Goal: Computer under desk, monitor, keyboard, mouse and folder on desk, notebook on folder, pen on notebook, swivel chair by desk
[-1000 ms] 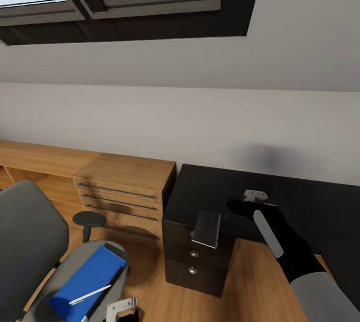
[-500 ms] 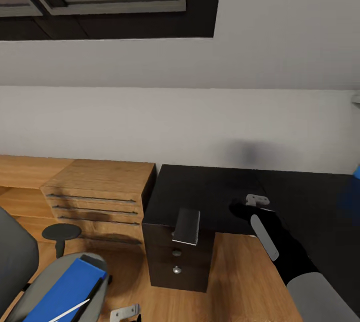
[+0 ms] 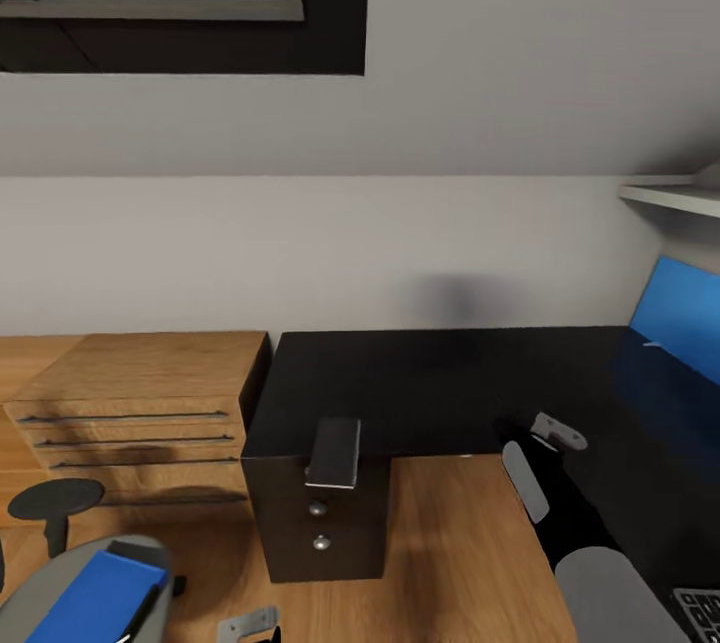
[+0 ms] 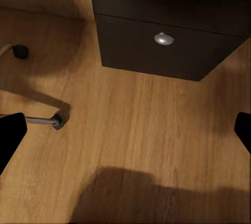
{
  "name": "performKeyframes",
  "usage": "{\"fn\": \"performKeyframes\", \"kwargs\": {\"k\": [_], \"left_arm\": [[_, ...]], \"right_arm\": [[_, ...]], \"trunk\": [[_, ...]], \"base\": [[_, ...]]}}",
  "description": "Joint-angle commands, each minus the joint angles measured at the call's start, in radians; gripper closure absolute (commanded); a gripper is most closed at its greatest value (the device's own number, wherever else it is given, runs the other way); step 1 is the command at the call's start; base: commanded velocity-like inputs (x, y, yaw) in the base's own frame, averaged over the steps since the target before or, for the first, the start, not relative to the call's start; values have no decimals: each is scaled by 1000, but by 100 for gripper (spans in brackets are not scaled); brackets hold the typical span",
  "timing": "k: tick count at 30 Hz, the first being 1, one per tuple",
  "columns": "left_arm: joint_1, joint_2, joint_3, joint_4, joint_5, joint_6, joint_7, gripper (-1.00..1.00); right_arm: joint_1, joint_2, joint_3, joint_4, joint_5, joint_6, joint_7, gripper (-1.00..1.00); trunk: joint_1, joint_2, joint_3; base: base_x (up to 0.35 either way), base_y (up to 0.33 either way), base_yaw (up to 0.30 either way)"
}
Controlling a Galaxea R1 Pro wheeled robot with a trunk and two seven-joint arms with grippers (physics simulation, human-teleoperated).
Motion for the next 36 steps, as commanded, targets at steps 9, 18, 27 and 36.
{"fn": "performKeyframes", "kwargs": {"k": [9,18,27,36], "left_arm": [[0,-1,-4,61,5,2,3,-100],[0,-2,-6,62,7,-41,2,-100],[0,-1,-5,62,9,-40,2,-100],[0,-2,-1,79,11,-38,2,-100]], "right_arm": [[-1,-13,-170,75,-5,-84,-7,100],[-1,-33,-171,116,-2,-153,-6,100],[-1,-32,-165,118,2,-160,-1,100],[-1,-31,-164,118,2,-163,0,100]], "trunk": [[0,-1,0],[0,-1,0],[0,-1,0],[0,-1,0]], "base": [[0,0,-270],[0,0,-269],[0,0,-217],[212,0,-6]]}}
